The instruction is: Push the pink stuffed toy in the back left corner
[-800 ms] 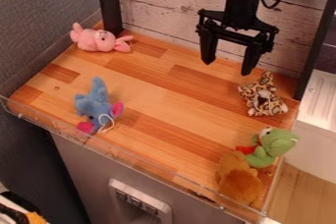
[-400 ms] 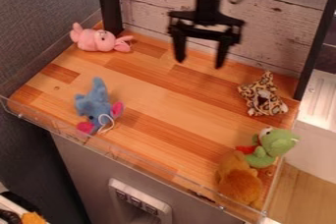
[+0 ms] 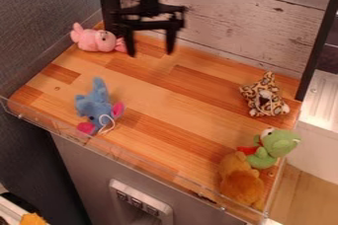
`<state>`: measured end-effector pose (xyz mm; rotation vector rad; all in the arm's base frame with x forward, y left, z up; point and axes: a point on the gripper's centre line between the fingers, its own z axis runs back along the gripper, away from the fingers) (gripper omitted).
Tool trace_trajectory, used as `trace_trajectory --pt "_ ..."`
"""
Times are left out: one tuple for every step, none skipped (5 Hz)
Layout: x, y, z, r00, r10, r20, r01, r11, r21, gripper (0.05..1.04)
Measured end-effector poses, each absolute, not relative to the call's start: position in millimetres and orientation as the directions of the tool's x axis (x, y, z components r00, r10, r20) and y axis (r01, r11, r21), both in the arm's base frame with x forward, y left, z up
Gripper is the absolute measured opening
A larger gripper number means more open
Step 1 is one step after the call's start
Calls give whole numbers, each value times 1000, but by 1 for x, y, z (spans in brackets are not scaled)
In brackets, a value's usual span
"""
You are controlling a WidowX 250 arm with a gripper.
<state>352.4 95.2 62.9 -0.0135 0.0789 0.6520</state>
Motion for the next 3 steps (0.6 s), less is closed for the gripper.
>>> trace_trajectory --pt "360 132 59 778 623 -81 -624 781 9 999" --pt "378 159 54 834 546 -81 -548 837 -2 997" --pt "391 163 48 926 368 -87 -371 929 -22 995"
